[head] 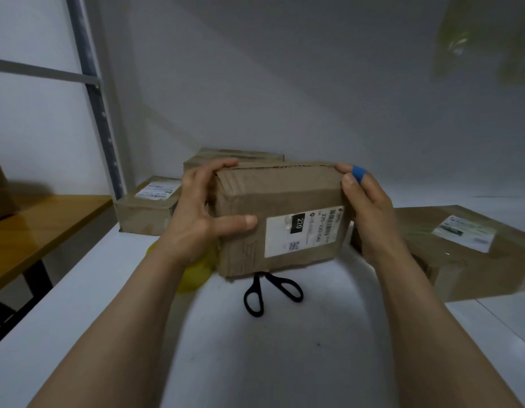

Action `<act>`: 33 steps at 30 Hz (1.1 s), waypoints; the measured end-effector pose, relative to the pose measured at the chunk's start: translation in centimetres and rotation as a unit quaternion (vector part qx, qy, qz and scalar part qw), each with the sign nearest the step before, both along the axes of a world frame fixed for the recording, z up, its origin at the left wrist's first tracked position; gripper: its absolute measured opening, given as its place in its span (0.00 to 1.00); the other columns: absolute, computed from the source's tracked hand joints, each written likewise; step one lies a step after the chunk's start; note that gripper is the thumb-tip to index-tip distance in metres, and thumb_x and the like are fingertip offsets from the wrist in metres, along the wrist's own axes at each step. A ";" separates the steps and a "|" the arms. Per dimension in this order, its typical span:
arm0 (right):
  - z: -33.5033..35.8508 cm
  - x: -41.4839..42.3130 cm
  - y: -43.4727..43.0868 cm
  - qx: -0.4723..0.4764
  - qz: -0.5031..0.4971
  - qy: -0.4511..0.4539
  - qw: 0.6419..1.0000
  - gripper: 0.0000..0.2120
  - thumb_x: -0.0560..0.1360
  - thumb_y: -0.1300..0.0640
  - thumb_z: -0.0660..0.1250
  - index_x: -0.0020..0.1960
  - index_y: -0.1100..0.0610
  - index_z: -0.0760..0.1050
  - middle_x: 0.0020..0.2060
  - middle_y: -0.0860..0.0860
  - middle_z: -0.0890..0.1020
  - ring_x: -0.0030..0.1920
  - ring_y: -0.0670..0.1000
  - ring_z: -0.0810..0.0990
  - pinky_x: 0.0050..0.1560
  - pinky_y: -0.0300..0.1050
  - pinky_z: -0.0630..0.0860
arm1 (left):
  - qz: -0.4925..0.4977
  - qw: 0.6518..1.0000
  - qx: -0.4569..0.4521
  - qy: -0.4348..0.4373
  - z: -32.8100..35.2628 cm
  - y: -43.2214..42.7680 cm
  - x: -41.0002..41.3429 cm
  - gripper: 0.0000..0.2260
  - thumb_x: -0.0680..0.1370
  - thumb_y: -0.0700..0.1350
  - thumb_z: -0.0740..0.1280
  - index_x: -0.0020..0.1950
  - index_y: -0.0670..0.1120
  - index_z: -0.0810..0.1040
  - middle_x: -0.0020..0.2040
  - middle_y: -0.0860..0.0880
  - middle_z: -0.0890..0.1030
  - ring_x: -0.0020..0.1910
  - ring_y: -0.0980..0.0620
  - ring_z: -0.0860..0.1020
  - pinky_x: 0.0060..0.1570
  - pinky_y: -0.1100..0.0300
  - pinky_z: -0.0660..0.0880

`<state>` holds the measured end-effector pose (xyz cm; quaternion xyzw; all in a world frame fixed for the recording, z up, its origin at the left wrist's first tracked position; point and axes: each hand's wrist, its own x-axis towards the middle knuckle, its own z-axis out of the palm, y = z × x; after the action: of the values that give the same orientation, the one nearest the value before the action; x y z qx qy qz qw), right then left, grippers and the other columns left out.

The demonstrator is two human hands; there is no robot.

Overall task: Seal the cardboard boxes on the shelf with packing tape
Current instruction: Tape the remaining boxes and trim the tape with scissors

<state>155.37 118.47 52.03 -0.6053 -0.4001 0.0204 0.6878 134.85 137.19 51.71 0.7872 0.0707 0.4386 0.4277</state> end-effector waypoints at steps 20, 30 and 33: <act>1.0 0.3 -1.6 -0.019 0.170 0.335 0.927 0.18 0.75 0.48 0.69 0.60 0.57 0.82 0.49 0.57 0.87 0.45 0.55 0.86 0.51 0.50 0.81 | -0.207 0.924 -0.322 0.017 0.4 -0.3 0.2 0.34 0.72 0.58 0.75 0.70 0.40 0.72 0.63 0.38 0.77 0.62 0.37 0.77 0.59 0.45 0.78; 0.2 0.7 -2.4 0.023 0.356 0.190 0.915 0.50 0.65 0.27 0.69 0.78 0.55 0.65 0.75 0.59 0.69 0.76 0.62 0.67 0.73 0.64 0.66 | -0.162 0.879 -0.448 -0.018 1.5 -0.5 1.0 0.26 0.83 0.54 0.59 0.30 0.45 0.84 0.31 0.47 0.83 0.28 0.50 0.82 0.28 0.62 0.78; -0.4 1.2 -2.5 -0.019 0.364 0.113 0.924 0.49 0.59 0.33 0.80 0.75 0.49 0.70 0.71 0.54 0.75 0.72 0.55 0.73 0.70 0.54 0.72 | -0.168 0.869 -0.464 -0.012 1.6 -0.4 1.0 0.32 0.84 0.56 0.56 0.24 0.47 0.82 0.27 0.48 0.81 0.23 0.52 0.80 0.24 0.66 0.74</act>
<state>156.61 115.92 51.63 -0.4244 -0.5118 0.3454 0.6623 135.82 136.79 53.31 0.4925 0.1277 0.2861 0.8120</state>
